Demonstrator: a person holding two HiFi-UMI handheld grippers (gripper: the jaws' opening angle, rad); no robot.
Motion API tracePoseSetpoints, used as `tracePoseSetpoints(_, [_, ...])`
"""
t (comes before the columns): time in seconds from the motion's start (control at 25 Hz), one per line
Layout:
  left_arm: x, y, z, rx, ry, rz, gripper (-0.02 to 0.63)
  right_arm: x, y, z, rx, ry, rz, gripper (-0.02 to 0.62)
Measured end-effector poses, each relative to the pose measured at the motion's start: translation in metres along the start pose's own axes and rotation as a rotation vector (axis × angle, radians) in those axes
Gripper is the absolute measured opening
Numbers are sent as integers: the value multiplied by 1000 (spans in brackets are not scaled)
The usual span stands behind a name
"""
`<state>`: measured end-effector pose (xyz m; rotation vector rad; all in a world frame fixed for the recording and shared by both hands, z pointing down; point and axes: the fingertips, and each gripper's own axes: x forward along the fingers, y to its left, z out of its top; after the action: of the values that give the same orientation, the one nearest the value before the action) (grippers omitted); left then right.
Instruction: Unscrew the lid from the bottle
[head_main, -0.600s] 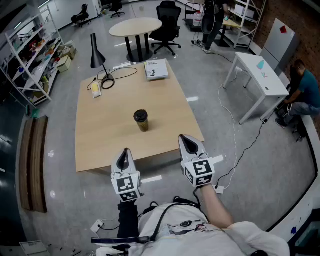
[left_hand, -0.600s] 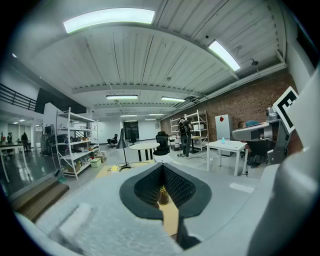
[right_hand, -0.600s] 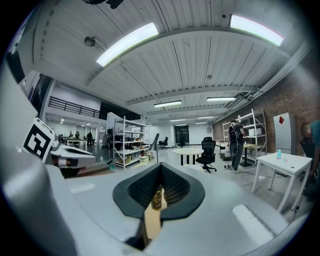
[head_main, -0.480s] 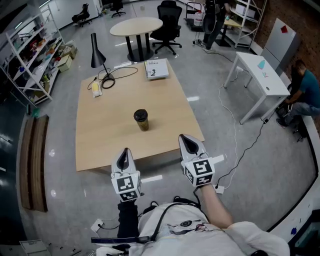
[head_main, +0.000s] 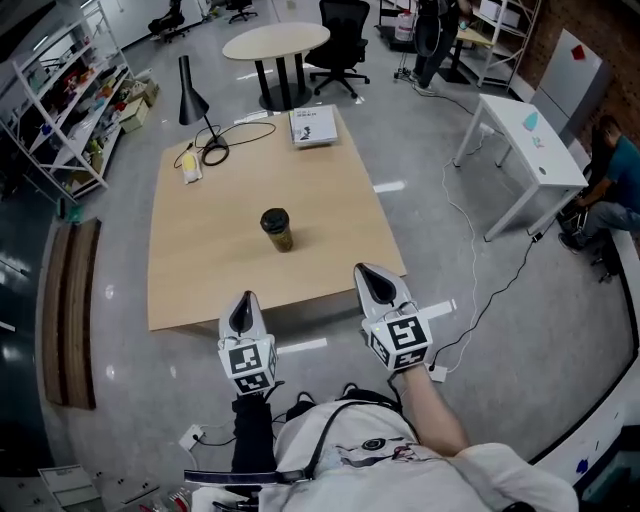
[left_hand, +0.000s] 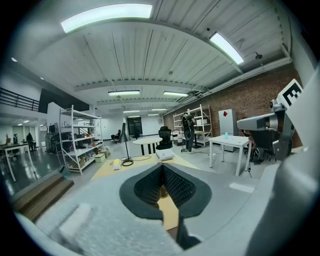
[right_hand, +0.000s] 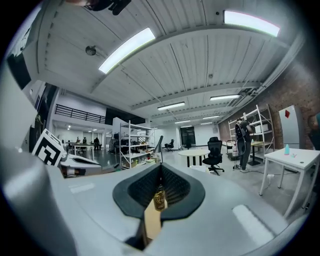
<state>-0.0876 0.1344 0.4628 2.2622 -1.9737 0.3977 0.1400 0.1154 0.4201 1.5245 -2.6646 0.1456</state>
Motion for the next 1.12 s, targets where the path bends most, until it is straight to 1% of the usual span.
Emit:
tracePoseSetpoints(0.08, [5,-4,-11,-6,25,2,2,-5,-4,0,11,-6,16,5])
tracePoseSetpoints(0.2, [16,-13,-29,-6,64,-14,3,-8,-10,-2,26,-2,44,6])
tracePoseSetpoints(0.24, [21,-16,-35,-8,76,-19,4,-8,-12,-2,30,1,57,23])
tracePoseSetpoints(0.32, [32,-18,-49,-17,101,-28,40,-4,-14,-3,38,0,84,53])
tracePoseSetpoints(0.36, [39,-19,-58,-22,113,-35,76,0,-14,-3,46,-3,97,69])
tracePoseSetpoints(0.44, [56,-21,-76,-33,142,-65,177,10,-15,-3,57,-7,123,101])
tracePoseSetpoints(0.52, [80,-26,-96,-35,181,-123,293,26,-15,-3,50,1,149,151])
tracePoseSetpoints(0.6, [112,-29,-113,-30,203,-187,435,46,-17,-3,29,16,168,186])
tracePoseSetpoints(0.72, [171,-25,-144,-29,210,-235,542,80,-27,-5,-7,52,162,190])
tracePoseSetpoints(0.8, [211,-20,-168,-53,254,-237,552,104,-41,-9,-9,85,135,189])
tracePoseSetpoints(0.88, [249,-11,-183,-65,289,-225,552,129,-57,-8,-3,119,101,188])
tracePoseSetpoints(1.0, [294,-5,-198,-22,292,-236,551,170,-74,-2,-5,156,64,186])
tracePoseSetpoints(1.12, [324,-18,-207,25,289,-299,549,203,-85,-7,-2,203,37,181])
